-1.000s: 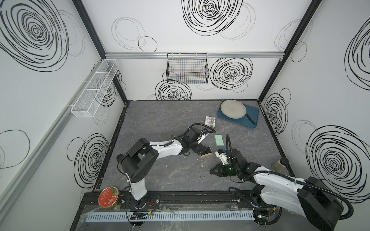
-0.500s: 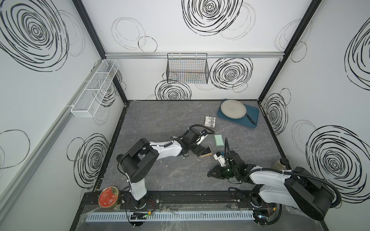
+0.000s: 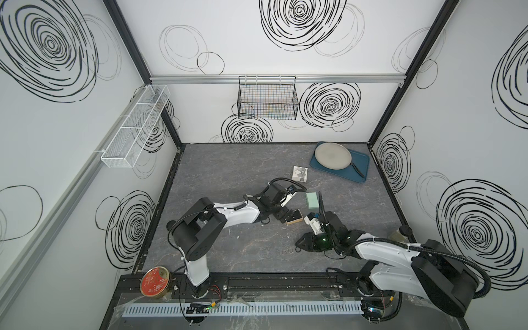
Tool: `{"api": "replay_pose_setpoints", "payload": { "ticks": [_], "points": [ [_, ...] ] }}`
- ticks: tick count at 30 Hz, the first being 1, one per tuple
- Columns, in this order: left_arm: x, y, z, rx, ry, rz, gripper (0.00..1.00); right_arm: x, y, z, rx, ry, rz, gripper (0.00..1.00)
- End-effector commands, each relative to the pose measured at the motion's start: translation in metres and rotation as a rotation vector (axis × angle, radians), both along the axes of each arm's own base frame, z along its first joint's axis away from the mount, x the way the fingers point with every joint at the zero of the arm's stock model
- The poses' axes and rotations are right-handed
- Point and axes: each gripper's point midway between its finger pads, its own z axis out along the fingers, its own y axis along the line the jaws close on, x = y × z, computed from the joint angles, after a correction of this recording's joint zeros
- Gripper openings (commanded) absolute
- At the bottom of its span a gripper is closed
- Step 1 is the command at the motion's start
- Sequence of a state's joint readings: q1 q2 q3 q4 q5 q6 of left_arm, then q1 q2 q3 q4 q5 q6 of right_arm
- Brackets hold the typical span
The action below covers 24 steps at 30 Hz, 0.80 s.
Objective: Take the rings out of the lift-off lid box
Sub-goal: Place the ring at the center of the board, then take out the ring from the jewelry box.
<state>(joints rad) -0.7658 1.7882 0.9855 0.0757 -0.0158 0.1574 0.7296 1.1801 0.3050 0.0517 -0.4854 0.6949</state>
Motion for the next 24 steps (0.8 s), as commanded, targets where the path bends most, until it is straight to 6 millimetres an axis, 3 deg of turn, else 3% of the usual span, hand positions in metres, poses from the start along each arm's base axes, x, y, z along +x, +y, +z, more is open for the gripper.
{"api": "replay_pose_setpoints", "payload": {
  "ticks": [1,3,8,14,18,24],
  "points": [
    [0.002,0.004,0.019,-0.02,-0.043,-0.005,1.0,0.008,-0.01,0.011,-0.066,-0.049,0.008,0.67],
    [0.002,0.007,0.022,-0.018,-0.05,-0.004,1.0,0.017,-0.011,0.025,-0.049,-0.086,0.002,1.0],
    [0.002,0.015,0.03,-0.035,-0.061,0.007,1.0,0.045,-0.021,0.055,-0.017,-0.195,-0.022,1.0],
    [-0.002,0.021,0.026,-0.027,-0.05,0.009,1.0,0.089,-0.018,0.092,-0.029,-0.383,-0.046,1.0],
    [-0.006,0.023,0.024,-0.037,-0.044,0.007,1.0,0.109,-0.01,0.098,-0.066,-0.397,-0.031,1.0],
    [-0.008,0.022,0.018,-0.04,-0.028,0.007,1.0,0.121,0.005,0.091,-0.104,-0.379,0.008,1.0]
  ]
}}
